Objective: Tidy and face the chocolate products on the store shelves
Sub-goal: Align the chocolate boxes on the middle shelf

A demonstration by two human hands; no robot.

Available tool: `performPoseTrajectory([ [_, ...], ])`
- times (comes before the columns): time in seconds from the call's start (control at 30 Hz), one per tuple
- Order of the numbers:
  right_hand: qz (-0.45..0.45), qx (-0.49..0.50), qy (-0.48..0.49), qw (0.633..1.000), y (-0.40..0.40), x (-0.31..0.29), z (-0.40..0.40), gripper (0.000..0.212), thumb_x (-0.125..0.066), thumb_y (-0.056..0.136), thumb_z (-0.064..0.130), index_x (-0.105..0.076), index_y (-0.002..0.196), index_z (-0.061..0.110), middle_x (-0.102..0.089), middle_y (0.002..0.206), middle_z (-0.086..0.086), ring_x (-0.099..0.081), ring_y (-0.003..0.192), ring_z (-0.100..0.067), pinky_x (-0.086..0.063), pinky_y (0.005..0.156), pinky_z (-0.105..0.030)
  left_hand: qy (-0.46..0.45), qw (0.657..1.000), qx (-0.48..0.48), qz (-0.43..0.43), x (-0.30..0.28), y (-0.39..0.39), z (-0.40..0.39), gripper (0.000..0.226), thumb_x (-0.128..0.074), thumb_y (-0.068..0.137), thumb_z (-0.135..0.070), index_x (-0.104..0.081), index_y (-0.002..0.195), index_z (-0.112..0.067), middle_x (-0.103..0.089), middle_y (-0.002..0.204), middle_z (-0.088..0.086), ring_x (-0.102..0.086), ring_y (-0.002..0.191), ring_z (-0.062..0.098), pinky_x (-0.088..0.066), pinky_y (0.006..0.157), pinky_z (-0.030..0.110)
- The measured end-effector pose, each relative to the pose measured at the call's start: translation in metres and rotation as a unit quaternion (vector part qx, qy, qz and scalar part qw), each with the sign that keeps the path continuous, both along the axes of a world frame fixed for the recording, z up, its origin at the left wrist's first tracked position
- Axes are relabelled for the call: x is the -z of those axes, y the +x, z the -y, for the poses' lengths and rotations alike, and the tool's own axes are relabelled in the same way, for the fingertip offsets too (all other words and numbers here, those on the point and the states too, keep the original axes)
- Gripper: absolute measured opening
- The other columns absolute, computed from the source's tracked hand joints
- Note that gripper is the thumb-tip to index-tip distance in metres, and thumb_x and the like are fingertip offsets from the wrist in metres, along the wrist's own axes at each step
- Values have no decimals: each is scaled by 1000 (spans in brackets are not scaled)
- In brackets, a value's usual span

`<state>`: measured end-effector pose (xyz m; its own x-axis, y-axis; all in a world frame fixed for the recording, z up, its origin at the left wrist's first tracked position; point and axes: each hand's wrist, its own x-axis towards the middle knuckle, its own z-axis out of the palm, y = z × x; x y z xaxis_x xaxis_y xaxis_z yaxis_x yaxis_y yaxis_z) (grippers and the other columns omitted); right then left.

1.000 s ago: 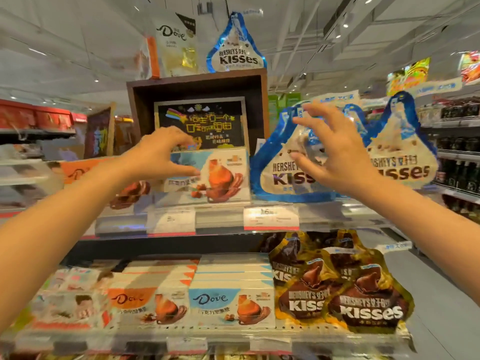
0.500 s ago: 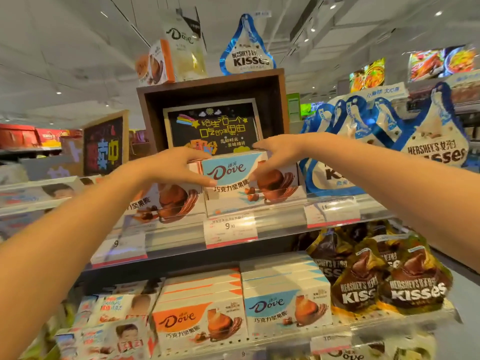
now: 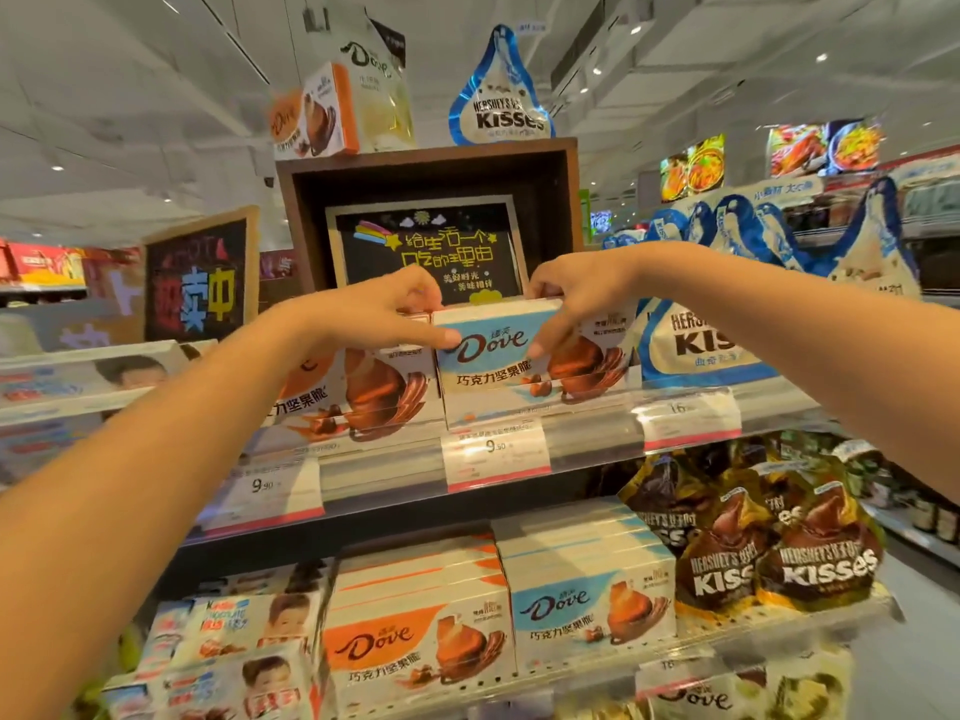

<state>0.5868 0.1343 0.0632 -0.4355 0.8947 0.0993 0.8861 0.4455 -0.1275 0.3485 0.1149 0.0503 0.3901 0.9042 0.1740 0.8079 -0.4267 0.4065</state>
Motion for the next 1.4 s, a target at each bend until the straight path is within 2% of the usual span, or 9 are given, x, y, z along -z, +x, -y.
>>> performPoseTrajectory([
  [0.13,-21,-13,-46,999,-1,-11,10,56,-76,57,51,-57,98,18,-70,100,-4,-70,84,-21,-56,68,-27,-26,999,-18,4,1,7,4,74,-46,71,-67,-41,137,-34,-46,139,-7,-39,130,20,-35,100,43],
  [0.27,12,-35,-118,992,-6,-9,13,62,-70,64,57,-58,110,18,-70,107,-4,-70,91,-21,-57,76,-28,-34,999,-6,-19,0,11,5,42,-47,82,-58,-51,118,-37,-54,124,-9,-45,115,13,-34,93,34],
  [0.5,-28,-53,-140,988,3,-12,21,45,-53,73,50,-59,105,19,-72,89,8,-70,76,-7,-49,57,-9,-66,998,-4,-11,-5,10,0,58,-56,63,-56,-53,113,-28,-53,116,-8,-48,108,9,-33,90,35],
  [0.73,-61,-77,-120,988,7,-3,9,53,-60,71,61,-56,108,24,-69,99,9,-69,87,-6,-50,66,-12,-72,997,12,-21,-6,11,4,50,-59,82,-49,-49,127,-29,-52,125,-10,-50,112,7,-41,85,23],
  [0.83,-26,-77,-127,989,6,-8,8,56,-61,70,60,-58,110,22,-71,101,3,-69,91,-16,-52,63,-14,-27,1000,-7,-7,-10,1,11,84,-66,66,-68,-38,139,-35,-38,145,-10,-40,129,11,-35,107,38],
  [0.97,0,-88,-97,991,-3,-13,13,67,-64,71,60,-55,121,17,-68,108,0,-68,91,-16,-53,65,-13,24,991,-92,-90,-17,-27,21,97,-69,64,-62,-28,144,-24,-30,151,-4,-32,136,17,-29,108,36],
  [1.1,0,-94,-38,995,-25,-14,22,68,-56,83,50,-38,139,16,-49,134,-1,-50,111,-15,-40,92,-25,-7,970,-174,-167,-16,-53,25,130,-60,37,-84,-22,147,-24,-25,153,-2,-32,136,22,-32,106,39],
  [1.27,-14,-90,-21,996,-50,-6,25,66,-60,80,52,-42,131,14,-49,131,-2,-54,105,-19,-45,92,-30,-15,977,-126,-171,-8,-59,22,96,-61,46,-85,-51,122,-28,-57,118,-2,-57,99,12,-44,76,21],
  [1.4,-42,-64,-74,994,-57,6,18,72,-67,61,60,-53,117,17,-65,113,-8,-66,96,-24,-53,88,-36,0,981,-101,-163,-9,-62,19,65,-61,69,-66,-50,120,-27,-54,113,-7,-55,102,13,-44,77,18],
])
